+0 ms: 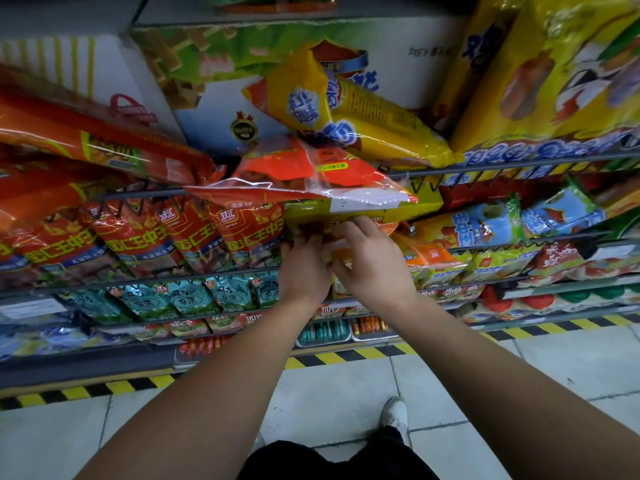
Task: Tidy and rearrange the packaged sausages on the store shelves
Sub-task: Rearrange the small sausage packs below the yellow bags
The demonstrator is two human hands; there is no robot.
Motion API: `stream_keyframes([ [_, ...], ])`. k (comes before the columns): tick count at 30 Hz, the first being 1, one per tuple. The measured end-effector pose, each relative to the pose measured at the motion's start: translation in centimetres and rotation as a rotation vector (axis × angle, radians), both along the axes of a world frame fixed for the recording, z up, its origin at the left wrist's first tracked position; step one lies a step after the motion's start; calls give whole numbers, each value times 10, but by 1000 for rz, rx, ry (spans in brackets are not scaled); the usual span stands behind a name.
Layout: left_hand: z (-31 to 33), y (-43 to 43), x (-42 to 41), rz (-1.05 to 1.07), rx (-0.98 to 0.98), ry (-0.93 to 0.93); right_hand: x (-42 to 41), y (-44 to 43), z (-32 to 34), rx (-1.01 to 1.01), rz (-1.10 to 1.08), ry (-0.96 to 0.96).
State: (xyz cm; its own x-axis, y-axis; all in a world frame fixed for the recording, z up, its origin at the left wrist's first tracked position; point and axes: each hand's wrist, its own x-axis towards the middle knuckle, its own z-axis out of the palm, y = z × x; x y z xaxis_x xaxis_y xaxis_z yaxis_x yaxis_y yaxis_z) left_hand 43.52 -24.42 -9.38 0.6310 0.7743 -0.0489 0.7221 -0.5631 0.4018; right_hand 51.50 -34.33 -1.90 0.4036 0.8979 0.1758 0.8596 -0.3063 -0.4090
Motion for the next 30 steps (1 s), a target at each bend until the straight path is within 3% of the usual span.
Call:
stream_keyframes([
  [5, 1, 2, -2, 22, -12, -140, 12, -21, 3, 110, -16, -76],
  [8, 3, 3, -8, 40, -51, -234, 22, -31, 2, 99, -97, -185],
  [16, 15, -1, -26, 85, -184, -499, 55, -57, -3, -12, -187, -238],
  [19, 21, 2, -29, 110, -256, -591, 66, -66, -3, -28, -195, -165],
  [25, 11, 10, -25, 21, -420, -542, 80, -81, -6, -43, -233, 76],
  [30, 6, 15, -19, 120, -606, -590, 89, -90, -9, -19, -181, 360],
])
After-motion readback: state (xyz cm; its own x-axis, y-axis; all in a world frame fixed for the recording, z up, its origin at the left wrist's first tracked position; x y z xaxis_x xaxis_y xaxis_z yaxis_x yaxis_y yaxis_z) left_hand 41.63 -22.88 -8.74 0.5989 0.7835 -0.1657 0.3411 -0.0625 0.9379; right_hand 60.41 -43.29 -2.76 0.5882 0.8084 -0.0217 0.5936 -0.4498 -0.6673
